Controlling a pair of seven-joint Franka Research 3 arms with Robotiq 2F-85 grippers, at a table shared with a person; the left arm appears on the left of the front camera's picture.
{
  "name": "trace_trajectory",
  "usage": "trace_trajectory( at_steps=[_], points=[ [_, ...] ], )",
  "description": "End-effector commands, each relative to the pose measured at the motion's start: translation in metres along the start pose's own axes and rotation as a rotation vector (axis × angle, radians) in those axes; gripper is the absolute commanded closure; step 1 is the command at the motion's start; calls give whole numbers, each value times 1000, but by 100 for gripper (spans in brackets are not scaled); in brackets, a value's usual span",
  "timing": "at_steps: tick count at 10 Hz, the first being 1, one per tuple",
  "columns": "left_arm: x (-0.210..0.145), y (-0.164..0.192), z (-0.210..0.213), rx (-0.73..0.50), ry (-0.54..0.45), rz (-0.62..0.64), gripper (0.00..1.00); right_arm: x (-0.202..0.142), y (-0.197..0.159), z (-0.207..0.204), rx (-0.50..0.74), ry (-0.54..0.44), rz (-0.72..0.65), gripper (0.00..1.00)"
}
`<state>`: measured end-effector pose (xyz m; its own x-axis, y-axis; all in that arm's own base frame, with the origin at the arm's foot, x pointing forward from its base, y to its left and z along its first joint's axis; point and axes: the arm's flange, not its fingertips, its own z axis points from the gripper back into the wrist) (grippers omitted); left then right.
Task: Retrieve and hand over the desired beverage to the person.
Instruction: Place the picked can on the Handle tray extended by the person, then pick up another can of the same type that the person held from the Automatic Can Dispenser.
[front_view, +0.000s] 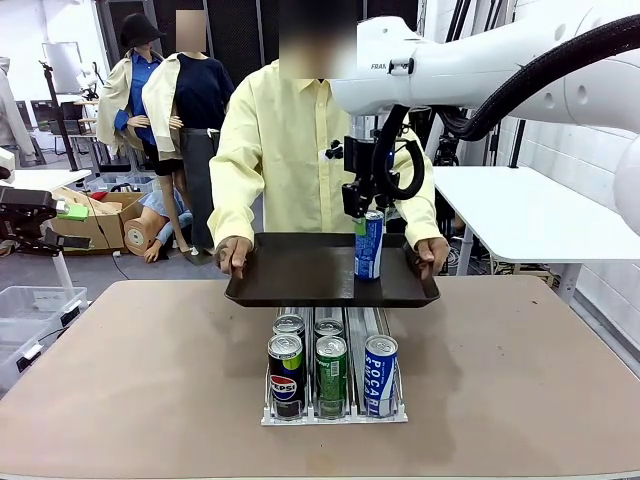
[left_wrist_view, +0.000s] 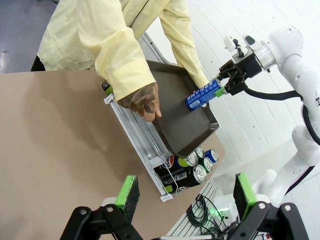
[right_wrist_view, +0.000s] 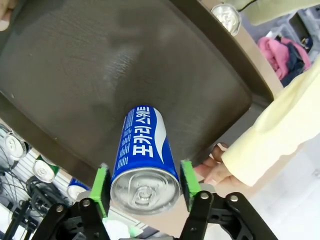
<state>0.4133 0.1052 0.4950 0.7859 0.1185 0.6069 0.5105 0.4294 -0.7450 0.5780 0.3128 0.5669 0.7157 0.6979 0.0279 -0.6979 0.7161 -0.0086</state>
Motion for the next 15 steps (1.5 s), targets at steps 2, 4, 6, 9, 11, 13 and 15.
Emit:
trace_trajectory(
  at_steps=[2,4,6,9,11,13,15],
  points=[
    [0,-1,2,-14,-9,2,0,3,-4,21,2,-4,8,0],
    [0,-1,2,-14,-9,2,0,-2,-5,35,-11,-11,6,0],
    [0,-1,2,-14,-9,2,0,-8,-5,46,-29,-8,7,0],
    [0,-1,2,-14,-9,2,0,-7,-2,37,-11,-29,-8,0],
    [0,-1,2,-14,-9,2,0,-7,-2,37,-11,-29,-8,0],
    [0,-1,2,-14,-9,2,0,-7,-2,37,-11,-29,-8,0],
    [0,-1,2,-14,-9,2,0,-7,-2,37,-11,-29,-8,0]
  ],
)
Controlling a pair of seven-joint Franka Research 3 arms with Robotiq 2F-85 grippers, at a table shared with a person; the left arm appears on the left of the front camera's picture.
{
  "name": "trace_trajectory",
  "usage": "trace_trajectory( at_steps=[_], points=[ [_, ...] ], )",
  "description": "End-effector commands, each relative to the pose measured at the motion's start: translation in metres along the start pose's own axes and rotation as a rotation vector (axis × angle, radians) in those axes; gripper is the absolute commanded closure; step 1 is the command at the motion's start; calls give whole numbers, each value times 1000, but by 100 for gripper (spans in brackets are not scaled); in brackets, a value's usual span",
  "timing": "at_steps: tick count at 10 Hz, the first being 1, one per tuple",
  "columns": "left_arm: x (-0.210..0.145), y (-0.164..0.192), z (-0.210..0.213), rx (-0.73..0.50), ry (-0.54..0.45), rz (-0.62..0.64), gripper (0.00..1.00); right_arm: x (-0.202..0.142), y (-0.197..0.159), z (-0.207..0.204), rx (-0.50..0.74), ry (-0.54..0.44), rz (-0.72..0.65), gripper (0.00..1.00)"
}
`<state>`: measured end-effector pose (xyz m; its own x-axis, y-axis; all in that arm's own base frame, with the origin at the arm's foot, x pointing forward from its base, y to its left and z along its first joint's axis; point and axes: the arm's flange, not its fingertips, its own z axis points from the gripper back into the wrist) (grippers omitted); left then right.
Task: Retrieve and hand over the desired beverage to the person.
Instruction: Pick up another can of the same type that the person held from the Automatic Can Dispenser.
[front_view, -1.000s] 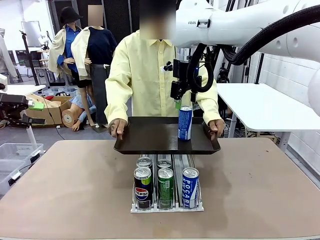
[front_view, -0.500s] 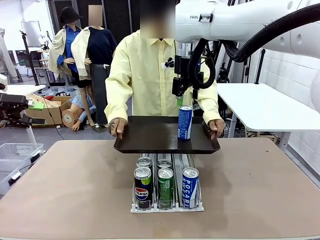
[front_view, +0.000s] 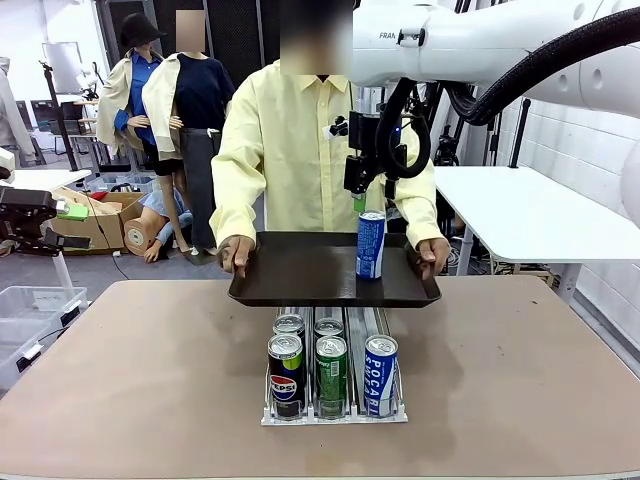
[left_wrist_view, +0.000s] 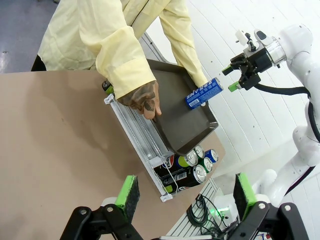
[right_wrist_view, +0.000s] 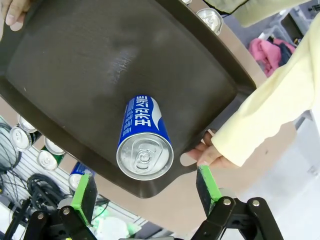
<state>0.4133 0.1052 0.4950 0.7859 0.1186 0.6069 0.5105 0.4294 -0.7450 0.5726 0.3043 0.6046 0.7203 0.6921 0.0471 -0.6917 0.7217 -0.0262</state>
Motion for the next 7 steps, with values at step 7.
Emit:
trace_trajectory(
  at_steps=[7],
  points=[
    [0,-1,2,-14,-9,2,0,-101,-40,44,211,-217,-163,0]
  ],
)
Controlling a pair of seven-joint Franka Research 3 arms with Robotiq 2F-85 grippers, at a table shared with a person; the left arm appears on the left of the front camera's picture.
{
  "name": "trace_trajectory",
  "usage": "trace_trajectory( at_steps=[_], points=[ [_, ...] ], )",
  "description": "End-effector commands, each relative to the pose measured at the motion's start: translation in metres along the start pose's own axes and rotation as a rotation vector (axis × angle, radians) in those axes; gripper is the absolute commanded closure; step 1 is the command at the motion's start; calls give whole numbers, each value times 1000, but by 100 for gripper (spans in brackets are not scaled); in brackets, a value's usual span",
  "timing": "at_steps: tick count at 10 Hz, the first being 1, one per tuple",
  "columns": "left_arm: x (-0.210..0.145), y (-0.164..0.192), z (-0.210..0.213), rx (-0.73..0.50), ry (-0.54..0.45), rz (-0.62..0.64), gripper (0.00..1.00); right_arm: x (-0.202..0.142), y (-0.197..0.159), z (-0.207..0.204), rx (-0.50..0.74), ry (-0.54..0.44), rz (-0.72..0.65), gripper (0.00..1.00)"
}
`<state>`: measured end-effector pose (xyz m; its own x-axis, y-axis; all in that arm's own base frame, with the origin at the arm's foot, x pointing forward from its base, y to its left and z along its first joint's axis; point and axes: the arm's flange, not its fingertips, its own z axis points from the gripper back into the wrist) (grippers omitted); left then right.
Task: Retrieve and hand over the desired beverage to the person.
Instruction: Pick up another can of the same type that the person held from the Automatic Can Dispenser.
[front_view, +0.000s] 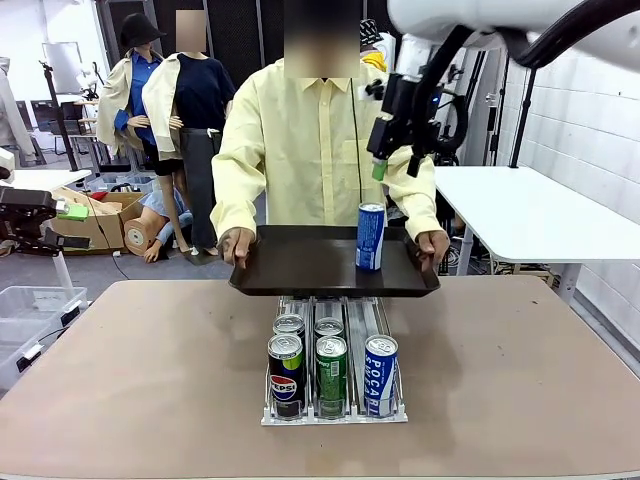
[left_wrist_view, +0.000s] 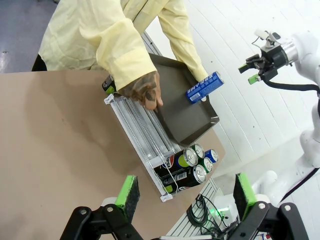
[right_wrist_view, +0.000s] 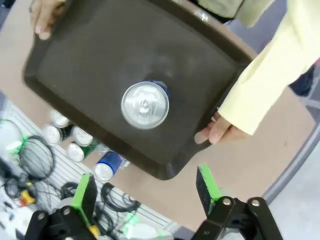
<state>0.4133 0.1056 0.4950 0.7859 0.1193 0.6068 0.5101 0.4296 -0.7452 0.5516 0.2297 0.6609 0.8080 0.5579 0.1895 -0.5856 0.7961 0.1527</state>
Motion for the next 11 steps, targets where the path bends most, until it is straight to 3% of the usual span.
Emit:
trace_trajectory(
  at_steps=[1,3,5,7,11],
  points=[
    [0,-2,2,-14,-9,1,0,-58,-22,-1,110,-79,-28,0],
    [0,-2,2,-14,-9,1,0,-94,-52,7,198,-121,-85,0],
    [0,-2,2,-14,-9,1,0,-137,-82,2,320,-225,-140,0],
    [0,-2,2,-14,-9,1,0,-186,-114,-17,488,-340,-187,0],
    [0,-2,2,-14,-9,1,0,-247,-145,-66,743,-541,-233,0]
  ],
)
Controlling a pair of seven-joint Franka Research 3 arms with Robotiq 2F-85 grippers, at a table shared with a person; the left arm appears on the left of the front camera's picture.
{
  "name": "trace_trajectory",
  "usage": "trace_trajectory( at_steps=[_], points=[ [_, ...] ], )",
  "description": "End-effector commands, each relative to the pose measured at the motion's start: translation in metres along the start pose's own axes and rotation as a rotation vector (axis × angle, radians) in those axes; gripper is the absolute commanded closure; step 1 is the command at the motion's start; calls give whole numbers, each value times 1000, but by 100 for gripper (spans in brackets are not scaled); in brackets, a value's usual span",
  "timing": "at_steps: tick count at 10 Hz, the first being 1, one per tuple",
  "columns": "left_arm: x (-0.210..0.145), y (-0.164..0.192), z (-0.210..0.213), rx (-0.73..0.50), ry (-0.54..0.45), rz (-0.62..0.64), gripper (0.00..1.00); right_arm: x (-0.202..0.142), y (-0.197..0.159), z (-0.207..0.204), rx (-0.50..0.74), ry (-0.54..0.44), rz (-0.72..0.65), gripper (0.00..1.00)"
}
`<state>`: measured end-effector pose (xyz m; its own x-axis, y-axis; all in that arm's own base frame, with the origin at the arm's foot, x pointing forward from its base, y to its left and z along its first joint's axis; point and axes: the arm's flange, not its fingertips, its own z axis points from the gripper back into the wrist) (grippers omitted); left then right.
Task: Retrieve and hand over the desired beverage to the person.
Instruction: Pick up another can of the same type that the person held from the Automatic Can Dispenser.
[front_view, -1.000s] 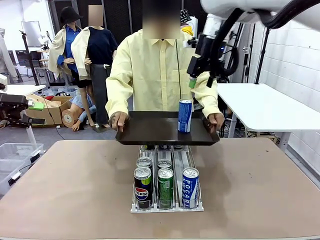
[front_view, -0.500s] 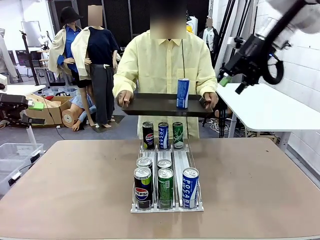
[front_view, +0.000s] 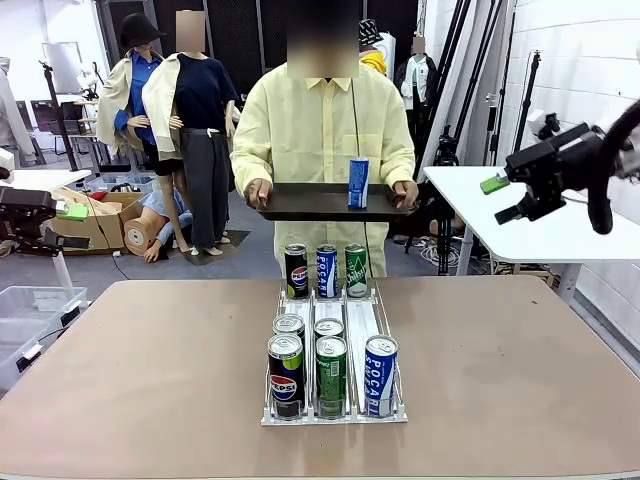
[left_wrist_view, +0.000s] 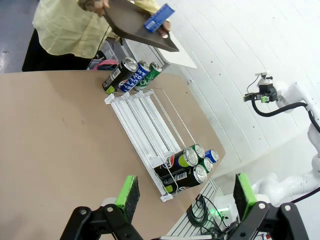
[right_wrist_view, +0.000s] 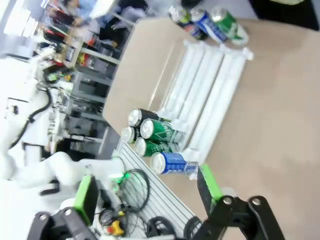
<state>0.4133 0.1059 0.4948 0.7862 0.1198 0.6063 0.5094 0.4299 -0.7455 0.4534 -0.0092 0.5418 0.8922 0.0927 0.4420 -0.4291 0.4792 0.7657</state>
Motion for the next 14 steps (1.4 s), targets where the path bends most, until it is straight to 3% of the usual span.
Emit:
trace_trajectory(
  at_steps=[1,3,6,14],
  points=[
    [0,-2,2,-15,-8,0,0,-34,-19,-6,119,-58,-5,0],
    [0,-2,2,-15,-8,0,0,-57,-52,-4,170,-87,-41,0],
    [0,-2,2,-15,-8,0,0,-69,-80,-3,203,-22,20,0],
    [0,-2,2,-15,-8,0,0,-59,-73,10,206,-91,71,0]
  ],
)
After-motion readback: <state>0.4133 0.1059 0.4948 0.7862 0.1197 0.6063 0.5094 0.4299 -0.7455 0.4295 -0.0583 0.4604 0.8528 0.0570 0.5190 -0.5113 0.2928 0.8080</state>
